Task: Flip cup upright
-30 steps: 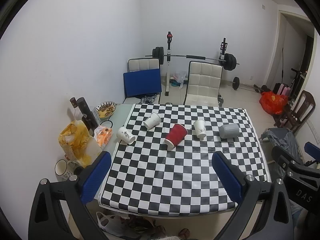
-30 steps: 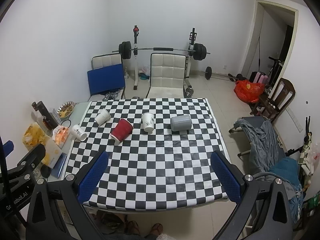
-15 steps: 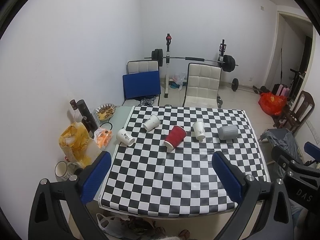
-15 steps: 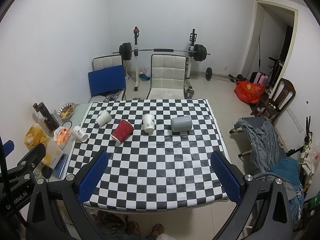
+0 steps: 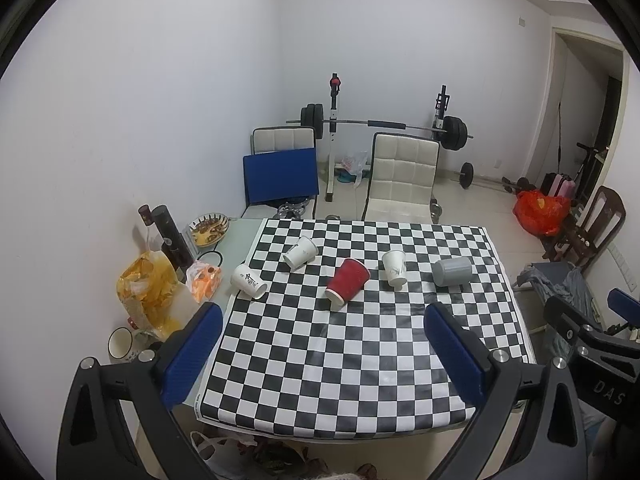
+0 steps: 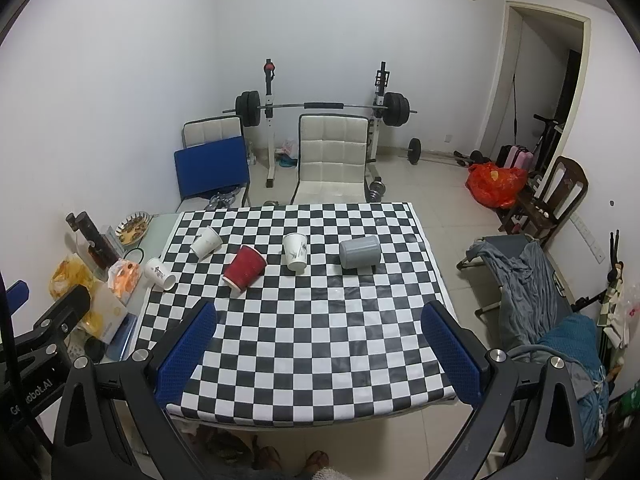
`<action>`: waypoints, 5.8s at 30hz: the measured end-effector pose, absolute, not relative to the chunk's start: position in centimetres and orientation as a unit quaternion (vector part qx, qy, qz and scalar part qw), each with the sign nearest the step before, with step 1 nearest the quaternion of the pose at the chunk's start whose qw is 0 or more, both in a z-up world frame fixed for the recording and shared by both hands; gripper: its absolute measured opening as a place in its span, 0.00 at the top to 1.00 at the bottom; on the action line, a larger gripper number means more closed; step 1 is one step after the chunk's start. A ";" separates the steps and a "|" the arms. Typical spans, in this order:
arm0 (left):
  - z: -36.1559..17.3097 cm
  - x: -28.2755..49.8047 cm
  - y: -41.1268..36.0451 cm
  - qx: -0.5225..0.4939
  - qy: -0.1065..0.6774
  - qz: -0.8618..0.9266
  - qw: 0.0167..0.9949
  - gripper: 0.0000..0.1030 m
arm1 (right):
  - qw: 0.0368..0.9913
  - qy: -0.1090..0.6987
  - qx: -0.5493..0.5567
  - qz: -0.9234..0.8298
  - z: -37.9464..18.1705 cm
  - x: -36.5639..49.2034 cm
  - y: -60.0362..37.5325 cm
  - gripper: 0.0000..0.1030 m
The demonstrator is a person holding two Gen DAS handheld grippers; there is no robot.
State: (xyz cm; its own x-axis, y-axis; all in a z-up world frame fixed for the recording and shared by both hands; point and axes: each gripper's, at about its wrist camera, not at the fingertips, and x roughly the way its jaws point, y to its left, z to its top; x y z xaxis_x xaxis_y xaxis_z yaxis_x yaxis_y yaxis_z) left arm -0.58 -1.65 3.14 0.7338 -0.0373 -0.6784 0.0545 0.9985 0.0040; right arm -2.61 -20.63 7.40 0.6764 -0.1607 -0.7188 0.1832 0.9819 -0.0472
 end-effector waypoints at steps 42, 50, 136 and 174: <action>2.5 -0.6 -1.8 0.006 0.366 -0.012 0.931 0.00 | 0.914 0.395 0.027 -0.084 7.3 -2.8 -21.7 0.00; -2.9 1.3 -3.1 0.024 0.387 0.035 0.921 0.00 | 0.884 0.461 0.014 -0.075 0.8 1.1 -24.2 0.00; -35.0 23.4 -2.6 -0.180 0.716 -0.038 0.673 0.26 | 0.674 0.731 0.060 -0.089 -34.5 17.0 -26.4 0.00; -29.3 17.5 1.8 0.002 0.577 0.022 0.817 0.05 | 0.714 0.689 0.122 0.037 -20.0 5.0 -26.5 0.00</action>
